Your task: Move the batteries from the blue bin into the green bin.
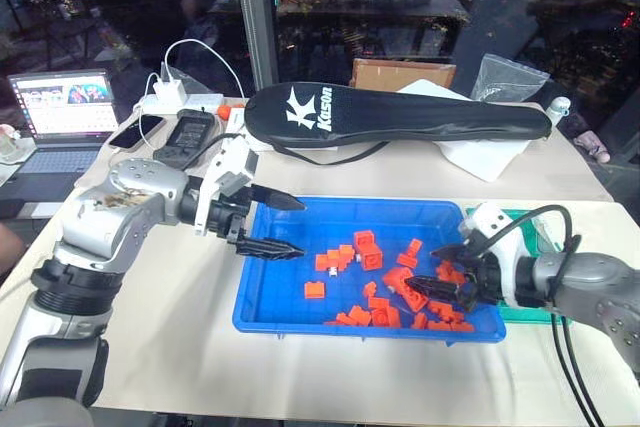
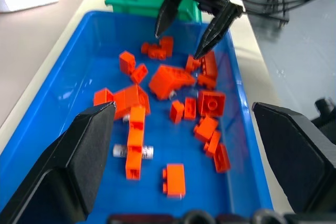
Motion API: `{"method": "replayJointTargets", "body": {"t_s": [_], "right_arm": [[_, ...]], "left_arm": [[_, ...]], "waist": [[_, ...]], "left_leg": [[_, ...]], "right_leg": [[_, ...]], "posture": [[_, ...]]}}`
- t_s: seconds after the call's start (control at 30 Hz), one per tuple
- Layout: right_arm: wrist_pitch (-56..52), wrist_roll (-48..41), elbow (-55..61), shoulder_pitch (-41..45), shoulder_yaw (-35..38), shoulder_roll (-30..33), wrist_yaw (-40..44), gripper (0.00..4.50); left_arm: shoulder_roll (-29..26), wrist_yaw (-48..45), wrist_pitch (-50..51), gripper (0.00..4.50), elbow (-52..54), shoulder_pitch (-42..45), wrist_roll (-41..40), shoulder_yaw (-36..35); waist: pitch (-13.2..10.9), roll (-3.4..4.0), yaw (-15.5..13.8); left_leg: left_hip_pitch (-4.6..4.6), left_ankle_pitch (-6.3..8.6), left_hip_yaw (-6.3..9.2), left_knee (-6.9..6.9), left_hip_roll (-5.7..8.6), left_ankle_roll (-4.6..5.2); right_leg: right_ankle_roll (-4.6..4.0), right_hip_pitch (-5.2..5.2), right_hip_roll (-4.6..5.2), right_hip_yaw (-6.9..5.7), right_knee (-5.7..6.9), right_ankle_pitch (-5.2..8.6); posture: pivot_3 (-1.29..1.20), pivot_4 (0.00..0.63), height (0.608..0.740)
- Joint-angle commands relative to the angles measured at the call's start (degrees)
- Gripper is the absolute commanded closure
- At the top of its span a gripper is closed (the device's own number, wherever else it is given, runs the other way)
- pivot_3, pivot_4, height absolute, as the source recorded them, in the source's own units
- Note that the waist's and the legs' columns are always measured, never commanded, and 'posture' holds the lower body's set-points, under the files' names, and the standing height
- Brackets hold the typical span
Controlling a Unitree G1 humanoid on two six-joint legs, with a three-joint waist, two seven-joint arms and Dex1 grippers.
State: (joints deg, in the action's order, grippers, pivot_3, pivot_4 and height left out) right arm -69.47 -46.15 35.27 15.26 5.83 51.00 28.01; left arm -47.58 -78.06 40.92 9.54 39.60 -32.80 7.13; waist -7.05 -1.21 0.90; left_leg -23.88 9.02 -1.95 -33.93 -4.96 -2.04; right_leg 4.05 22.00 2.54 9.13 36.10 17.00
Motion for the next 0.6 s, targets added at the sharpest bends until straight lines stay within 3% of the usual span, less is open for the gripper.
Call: {"method": "replayJointTargets", "body": {"t_s": [0.03, 0.3, 0.33, 0.6], "right_arm": [[-1.9, 0.8, 0.4, 1.2, -2.5, -2.7, -2.8, 0.02], [-4.7, 4.4, -2.5, 0.5, -4.3, -10.8, -9.8, 0.02], [-4.7, 4.6, -2.5, 0.4, -4.4, -11.2, -10.1, 0.53], [-6.6, 4.0, -0.6, 3.7, -0.7, -12.4, -10.5, 3.01]], "left_arm": [[-0.4, -0.1, -0.7, 0.00, 1.1, 0.1, -0.7, -1.6], [-0.9, -0.7, -0.8, 0.00, 0.5, -0.6, -1.3, -2.4], [-1.0, -0.9, -1.0, 0.00, 0.6, -0.7, -1.2, -2.4], [-0.8, -1.2, -2.3, 0.00, -0.3, -0.7, -0.3, -2.1]], "waist": [[0.0, 0.00, 0.0], [0.0, 0.04, -0.1], [0.0, 0.06, -0.1], [0.1, 0.07, -0.1]], "left_leg": [[0.00, 0.00, 0.02, 0.00, 0.00, 0.00], [-0.18, -0.01, 0.17, -0.05, 0.01, 0.01], [-0.20, -0.01, 0.20, -0.05, 0.01, 0.01], [-0.22, -0.01, 0.25, -0.05, 0.01, 0.02]], "right_leg": [[-0.01, 0.00, 0.00, -0.01, 0.01, 0.00], [-0.05, 0.04, 0.01, -0.21, 0.02, 0.00], [-0.08, 0.05, 0.00, -0.24, 0.02, 0.00], [-0.15, 0.05, 0.00, -0.30, 0.06, -0.03]], "posture": [[0.00, 0.150, 0.708], [0.00, 0.150, 0.708], [0.00, 0.150, 0.708], [0.00, 0.150, 0.708]]}}
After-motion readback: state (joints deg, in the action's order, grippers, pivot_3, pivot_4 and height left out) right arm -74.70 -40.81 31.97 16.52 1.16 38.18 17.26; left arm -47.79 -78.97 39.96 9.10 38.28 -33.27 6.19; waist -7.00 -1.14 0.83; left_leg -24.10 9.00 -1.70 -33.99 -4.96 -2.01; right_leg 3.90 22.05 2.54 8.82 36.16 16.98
